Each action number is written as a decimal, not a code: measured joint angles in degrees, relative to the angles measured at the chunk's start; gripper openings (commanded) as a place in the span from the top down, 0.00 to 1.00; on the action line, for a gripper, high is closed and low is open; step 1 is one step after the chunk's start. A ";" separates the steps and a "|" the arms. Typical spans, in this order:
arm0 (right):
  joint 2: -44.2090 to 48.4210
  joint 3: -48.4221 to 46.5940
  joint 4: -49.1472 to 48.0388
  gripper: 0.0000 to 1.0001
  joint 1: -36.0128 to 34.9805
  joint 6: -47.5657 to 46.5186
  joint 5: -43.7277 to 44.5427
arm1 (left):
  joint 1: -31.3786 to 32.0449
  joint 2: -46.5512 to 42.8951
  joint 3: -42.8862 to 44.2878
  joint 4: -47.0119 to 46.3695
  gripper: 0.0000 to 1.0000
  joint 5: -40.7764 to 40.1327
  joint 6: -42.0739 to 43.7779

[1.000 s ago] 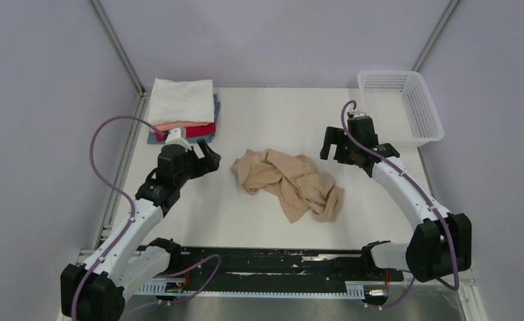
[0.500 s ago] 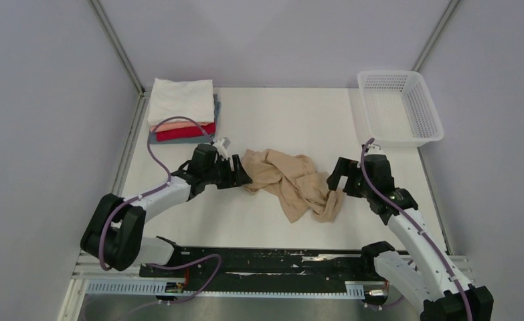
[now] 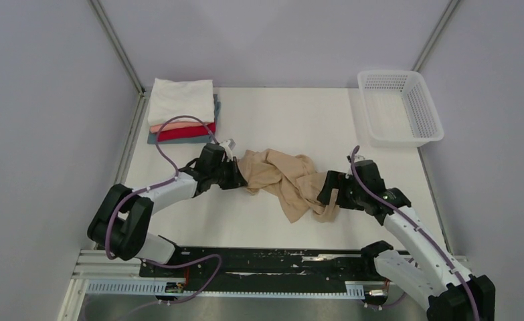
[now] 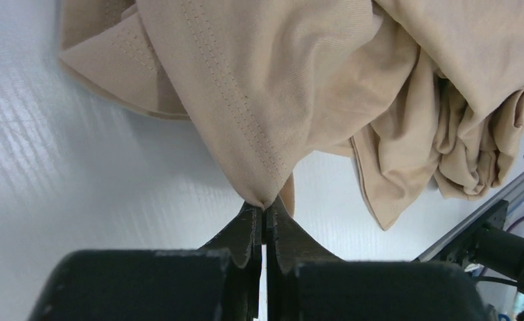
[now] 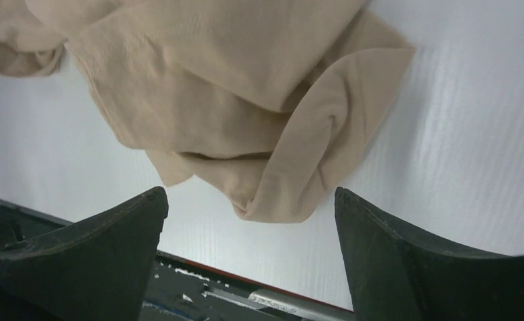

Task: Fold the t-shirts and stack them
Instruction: Flatten out the tshirt

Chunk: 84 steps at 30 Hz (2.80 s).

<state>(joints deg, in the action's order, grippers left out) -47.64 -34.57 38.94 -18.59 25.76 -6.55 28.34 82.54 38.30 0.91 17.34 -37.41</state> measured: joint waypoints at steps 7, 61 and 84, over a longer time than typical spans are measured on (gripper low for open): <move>-4.59 -0.31 4.72 0.22 -11.72 6.80 5.31 | 0.17 -7.89 -1.11 2.99 1.00 -5.25 0.07; 10.01 -52.15 -10.91 1.00 -6.45 -7.89 22.73 | 0.42 -55.54 33.66 12.79 1.00 -27.76 17.18; -42.18 -41.62 -25.57 0.38 5.90 -14.14 40.09 | -11.54 1.77 25.59 18.93 0.11 -37.59 5.66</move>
<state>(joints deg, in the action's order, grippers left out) -89.82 -76.18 13.37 -12.69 11.62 33.54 16.80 84.31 63.90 19.84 -20.25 -31.75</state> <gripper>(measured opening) 0.323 0.502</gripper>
